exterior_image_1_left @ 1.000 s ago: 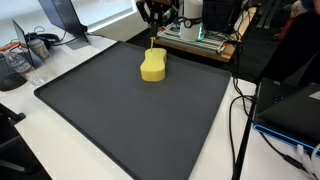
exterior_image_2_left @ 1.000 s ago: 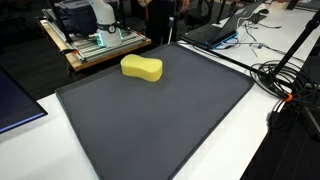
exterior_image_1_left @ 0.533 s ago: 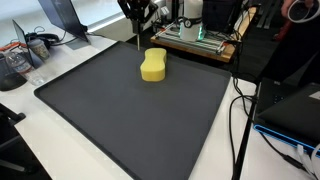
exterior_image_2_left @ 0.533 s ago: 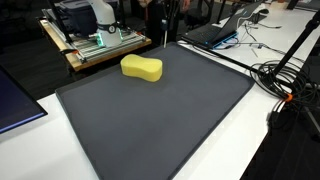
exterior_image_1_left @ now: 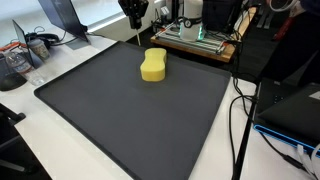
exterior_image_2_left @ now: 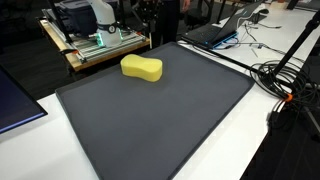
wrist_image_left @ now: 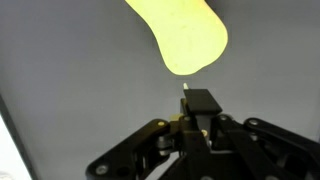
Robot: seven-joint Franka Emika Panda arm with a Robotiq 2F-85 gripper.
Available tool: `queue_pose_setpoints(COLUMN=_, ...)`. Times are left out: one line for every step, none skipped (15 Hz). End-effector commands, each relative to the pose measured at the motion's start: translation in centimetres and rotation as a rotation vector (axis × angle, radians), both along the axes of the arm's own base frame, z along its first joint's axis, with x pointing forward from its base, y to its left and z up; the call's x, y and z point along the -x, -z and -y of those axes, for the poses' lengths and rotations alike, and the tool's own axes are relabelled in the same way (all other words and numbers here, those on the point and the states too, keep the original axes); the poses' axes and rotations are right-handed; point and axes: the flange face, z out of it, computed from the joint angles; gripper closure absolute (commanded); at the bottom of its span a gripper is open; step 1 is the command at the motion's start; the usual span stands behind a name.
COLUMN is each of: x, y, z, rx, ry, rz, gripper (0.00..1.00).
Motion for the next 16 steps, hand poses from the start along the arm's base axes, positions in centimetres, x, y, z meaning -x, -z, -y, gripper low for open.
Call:
queue_pose_setpoints(x=4.4, y=0.3, z=1.3, rx=-0.025, ry=0.062, rz=0.052, gripper=0.97)
queue_pose_setpoints(x=5.3, y=0.6, z=1.5, rx=-0.025, ry=0.069, rz=0.062, gripper=0.97)
queue_pose_setpoints(x=6.3, y=1.2, z=1.5, rx=-0.029, ry=0.069, rz=0.068, gripper=0.97)
queue_pose_setpoints(x=7.3, y=1.8, z=1.3, rx=-0.02, ry=0.067, rz=0.07, gripper=0.97)
queue_pose_setpoints(x=8.2, y=2.4, z=1.2, rx=-0.02, ry=0.067, rz=0.073, gripper=0.97)
queue_pose_setpoints(x=9.2, y=3.1, z=1.1, rx=-0.007, ry=0.071, rz=0.074, gripper=0.97)
queue_pose_setpoints(x=10.0, y=3.9, z=1.0, rx=-0.012, ry=0.077, rz=0.074, gripper=0.97)
queue_pose_setpoints(x=10.8, y=4.6, z=1.2, rx=-0.012, ry=0.09, rz=0.077, gripper=0.97)
queue_pose_setpoints(x=11.6, y=5.4, z=1.4, rx=-0.014, ry=0.104, rz=0.073, gripper=0.97)
queue_pose_setpoints(x=12.3, y=6.2, z=1.8, rx=-0.008, ry=0.122, rz=0.07, gripper=0.97)
queue_pose_setpoints(x=10.1, y=5.5, z=2.6, rx=-0.009, ry=0.14, rz=0.066, gripper=0.97)
queue_pose_setpoints(x=10.5, y=6.0, z=3.2, rx=0.004, ry=0.156, rz=0.074, gripper=0.97)
queue_pose_setpoints(x=10.6, y=6.2, z=3.8, rx=0.016, ry=0.18, rz=0.076, gripper=0.97)
queue_pose_setpoints(x=10.5, y=6.4, z=4.4, rx=0.024, ry=0.196, rz=0.078, gripper=0.97)
queue_pose_setpoints(x=10.6, y=7.0, z=5.0, rx=0.035, ry=0.219, rz=0.068, gripper=0.97)
queue_pose_setpoints(x=10.7, y=7.4, z=5.6, rx=0.045, ry=0.239, rz=0.056, gripper=0.97)
